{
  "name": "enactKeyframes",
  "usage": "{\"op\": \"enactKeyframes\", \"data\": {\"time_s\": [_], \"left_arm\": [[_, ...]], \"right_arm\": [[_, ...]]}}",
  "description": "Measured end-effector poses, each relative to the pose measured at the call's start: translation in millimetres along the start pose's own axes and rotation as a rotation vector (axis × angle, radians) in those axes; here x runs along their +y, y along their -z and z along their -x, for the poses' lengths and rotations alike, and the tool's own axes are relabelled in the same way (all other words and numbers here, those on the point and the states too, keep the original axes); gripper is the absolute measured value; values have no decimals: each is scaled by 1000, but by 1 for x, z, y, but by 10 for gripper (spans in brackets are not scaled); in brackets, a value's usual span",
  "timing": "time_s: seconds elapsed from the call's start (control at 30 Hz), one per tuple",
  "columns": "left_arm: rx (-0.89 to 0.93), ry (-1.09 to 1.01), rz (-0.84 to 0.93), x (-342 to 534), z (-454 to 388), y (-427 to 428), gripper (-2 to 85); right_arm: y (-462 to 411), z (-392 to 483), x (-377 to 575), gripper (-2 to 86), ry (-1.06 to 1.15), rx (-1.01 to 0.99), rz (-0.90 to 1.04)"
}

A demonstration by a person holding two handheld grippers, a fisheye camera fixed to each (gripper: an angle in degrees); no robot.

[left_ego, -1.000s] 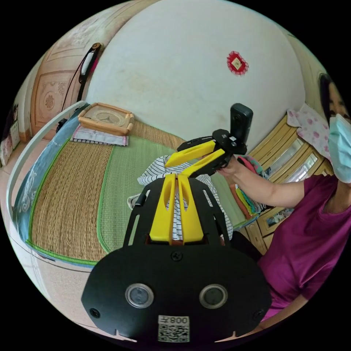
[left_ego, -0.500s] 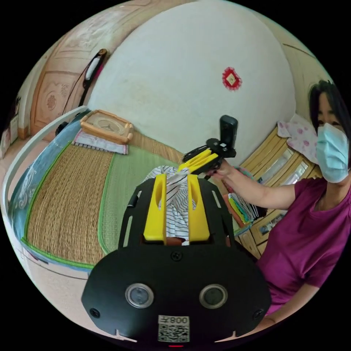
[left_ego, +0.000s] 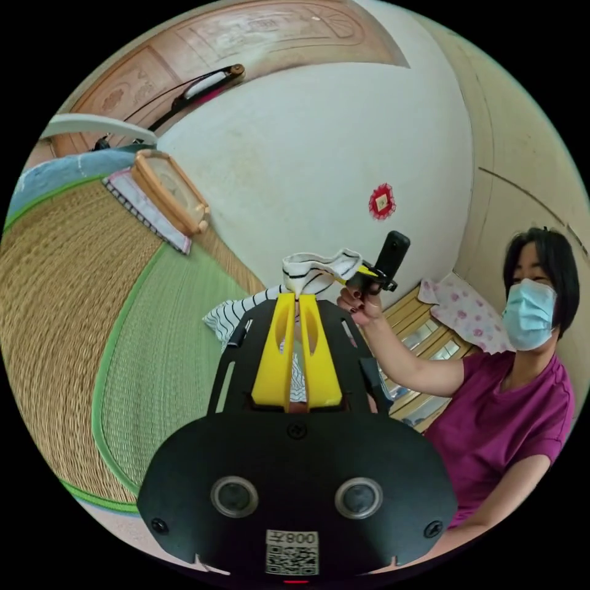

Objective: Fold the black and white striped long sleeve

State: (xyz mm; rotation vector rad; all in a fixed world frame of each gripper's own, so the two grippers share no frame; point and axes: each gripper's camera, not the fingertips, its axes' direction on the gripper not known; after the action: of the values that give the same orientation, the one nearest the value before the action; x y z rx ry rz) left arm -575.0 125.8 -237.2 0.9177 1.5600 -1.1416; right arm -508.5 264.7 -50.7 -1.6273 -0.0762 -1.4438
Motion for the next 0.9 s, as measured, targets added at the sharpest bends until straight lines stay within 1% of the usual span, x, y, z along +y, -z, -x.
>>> {"op": "enactKeyframes", "data": {"time_s": [0.1, 0.2, 0.33, 0.4, 0.43, 0.5, 0.53, 0.6, 0.63, 0.7, 0.73, 0.77, 0.8, 0.87, 0.9], "left_arm": [[-29, -101, -11, -10, -35, -11, 11], [-33, -234, 16, -17, -81, -41, 9], [-22, -400, 93, -1, -142, -115, 7], [-29, -453, 142, 16, -160, -156, 7], [-33, -480, 175, 31, -169, -185, 7], [-22, -504, 249, 58, -174, -231, 7], [-11, -506, 302, 81, -174, -262, 7], [1, -509, 389, 121, -171, -310, 7], [-7, -523, 453, 151, -168, -340, 7], [-19, -522, 550, 199, -159, -383, 7], [-5, -521, 621, 232, -152, -410, 7], [-13, -514, 688, 264, -144, -433, 7], [-17, -510, 716, 280, -140, -444, 7], [-29, -512, 826, 340, -126, -478, 8], [-39, -512, 847, 353, -123, -484, 8]], "right_arm": [[19, -27, 13, 5, -60, -28, -78], [48, -38, 36, 5, -76, 6, -154], [87, -44, 89, 4, -102, 70, -245], [108, -50, 142, 4, -150, 101, -298], [112, -52, 158, 4, -168, 111, -312], [122, -60, 230, 4, -251, 136, -372], [123, -62, 250, 4, -274, 135, -389], [117, -66, 334, 6, -363, 122, -437], [114, -67, 355, 6, -392, 121, -443], [91, -68, 438, 6, -515, 106, -464], [83, -68, 459, 6, -547, 97, -467], [67, -68, 499, 6, -615, 76, -467], [49, -67, 537, 6, -683, 53, -468], [22, -63, 585, 6, -766, 26, -473], [6, -61, 611, 5, -809, 8, -474]]}}
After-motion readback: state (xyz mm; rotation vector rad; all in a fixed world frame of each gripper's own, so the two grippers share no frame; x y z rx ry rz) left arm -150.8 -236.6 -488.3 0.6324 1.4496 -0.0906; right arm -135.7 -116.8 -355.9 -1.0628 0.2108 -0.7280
